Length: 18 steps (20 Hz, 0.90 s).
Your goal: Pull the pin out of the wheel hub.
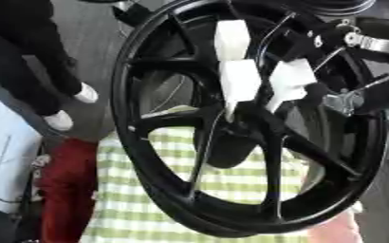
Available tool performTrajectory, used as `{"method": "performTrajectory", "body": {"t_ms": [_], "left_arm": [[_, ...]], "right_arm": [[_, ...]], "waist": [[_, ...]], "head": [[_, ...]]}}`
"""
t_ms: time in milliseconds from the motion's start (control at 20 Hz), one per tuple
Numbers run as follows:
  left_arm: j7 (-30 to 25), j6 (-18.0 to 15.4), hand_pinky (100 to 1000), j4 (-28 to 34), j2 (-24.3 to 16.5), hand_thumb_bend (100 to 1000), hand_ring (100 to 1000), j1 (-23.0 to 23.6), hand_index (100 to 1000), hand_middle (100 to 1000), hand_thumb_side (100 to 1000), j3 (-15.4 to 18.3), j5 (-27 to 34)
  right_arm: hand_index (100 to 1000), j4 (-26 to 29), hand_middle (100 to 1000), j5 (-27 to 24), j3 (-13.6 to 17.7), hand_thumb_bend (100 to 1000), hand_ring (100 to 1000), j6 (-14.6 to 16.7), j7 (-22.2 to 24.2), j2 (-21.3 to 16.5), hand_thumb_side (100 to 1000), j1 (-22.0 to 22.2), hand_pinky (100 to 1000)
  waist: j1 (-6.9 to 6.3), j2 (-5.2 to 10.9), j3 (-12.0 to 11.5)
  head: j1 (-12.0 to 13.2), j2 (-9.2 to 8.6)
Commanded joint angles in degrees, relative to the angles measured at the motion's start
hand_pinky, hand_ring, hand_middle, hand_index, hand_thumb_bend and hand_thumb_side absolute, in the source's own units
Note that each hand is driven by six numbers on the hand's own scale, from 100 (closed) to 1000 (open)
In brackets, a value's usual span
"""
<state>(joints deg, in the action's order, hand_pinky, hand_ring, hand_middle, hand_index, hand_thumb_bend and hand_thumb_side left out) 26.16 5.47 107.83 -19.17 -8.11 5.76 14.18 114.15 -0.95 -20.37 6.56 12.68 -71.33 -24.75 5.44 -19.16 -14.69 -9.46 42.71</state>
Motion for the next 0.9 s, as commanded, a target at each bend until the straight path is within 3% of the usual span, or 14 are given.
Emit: {"method": "performTrajectory", "body": {"t_ms": [50,450,900], "left_arm": [[-0.3,-0.1,619,0.6,-1.6,266,746,-0.4,739,805,825,-0.1,0.0],[-0.3,-0.1,619,0.6,-1.5,265,746,-0.3,737,805,828,0.0,0.0],[-0.5,0.0,619,0.7,-1.5,263,746,-0.4,736,806,830,-0.1,-0.1]], "right_arm": [[808,0.4,739,1.6,-1.0,313,824,-1.9,-0.9,-1.0,100,-0.5,911],[813,0.4,735,3.0,-0.7,365,826,-1.4,-3.5,-0.4,100,-0.5,923],[804,0.4,712,3.3,-1.1,306,805,-2.2,-4.9,-0.2,100,0.4,910]], "waist": [[-0.24,0.68,-0.1],[-0.2,0.56,0.1],[-0.09,0.2,0.0]], "head": [[-0.3,-0.01],[-0.1,-0.1],[-0.2,-0.47]]}}
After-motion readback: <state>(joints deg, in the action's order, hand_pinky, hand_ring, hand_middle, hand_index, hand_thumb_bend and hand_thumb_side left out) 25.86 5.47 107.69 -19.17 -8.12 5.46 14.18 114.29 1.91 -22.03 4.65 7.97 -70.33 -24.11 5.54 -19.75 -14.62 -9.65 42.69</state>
